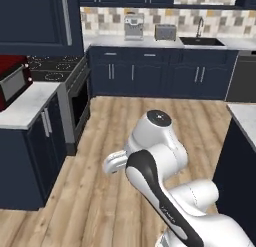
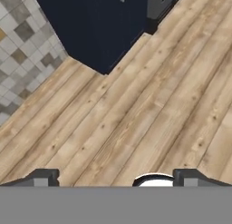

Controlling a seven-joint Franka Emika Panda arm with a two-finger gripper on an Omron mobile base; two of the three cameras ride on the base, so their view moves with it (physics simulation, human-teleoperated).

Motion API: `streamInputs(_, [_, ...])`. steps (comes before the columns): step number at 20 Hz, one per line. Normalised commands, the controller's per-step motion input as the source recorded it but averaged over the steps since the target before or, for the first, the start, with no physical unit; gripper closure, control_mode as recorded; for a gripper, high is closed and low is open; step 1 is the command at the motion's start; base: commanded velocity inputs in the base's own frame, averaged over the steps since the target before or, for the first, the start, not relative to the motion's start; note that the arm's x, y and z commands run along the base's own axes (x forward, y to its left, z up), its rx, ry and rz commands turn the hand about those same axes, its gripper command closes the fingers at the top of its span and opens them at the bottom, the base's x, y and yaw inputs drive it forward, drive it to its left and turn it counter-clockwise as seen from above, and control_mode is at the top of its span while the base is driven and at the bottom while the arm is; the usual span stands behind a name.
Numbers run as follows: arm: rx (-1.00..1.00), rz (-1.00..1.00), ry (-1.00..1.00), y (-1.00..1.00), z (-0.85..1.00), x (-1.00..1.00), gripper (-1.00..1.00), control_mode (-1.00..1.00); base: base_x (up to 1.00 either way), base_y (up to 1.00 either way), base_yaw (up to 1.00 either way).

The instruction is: Get the candle and the beer from the cabinet and move them to the dining counter.

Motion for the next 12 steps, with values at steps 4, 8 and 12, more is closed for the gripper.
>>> streamInputs(4, [0.00, 0.00, 0.00, 0.00, 0.00, 0.00, -1.00, 1.00, 0.57, -0.71, 0.32])
streamInputs(8, [0.00, 0.00, 0.00, 0.00, 0.00, 0.00, -1.00, 1.00, 0.61, -0.71, 0.33])
streamInputs(12, [0.00, 0.00, 0.00, 0.00, 0.00, 0.00, -1.00, 1.00, 0.58, -0.74, 0.33])
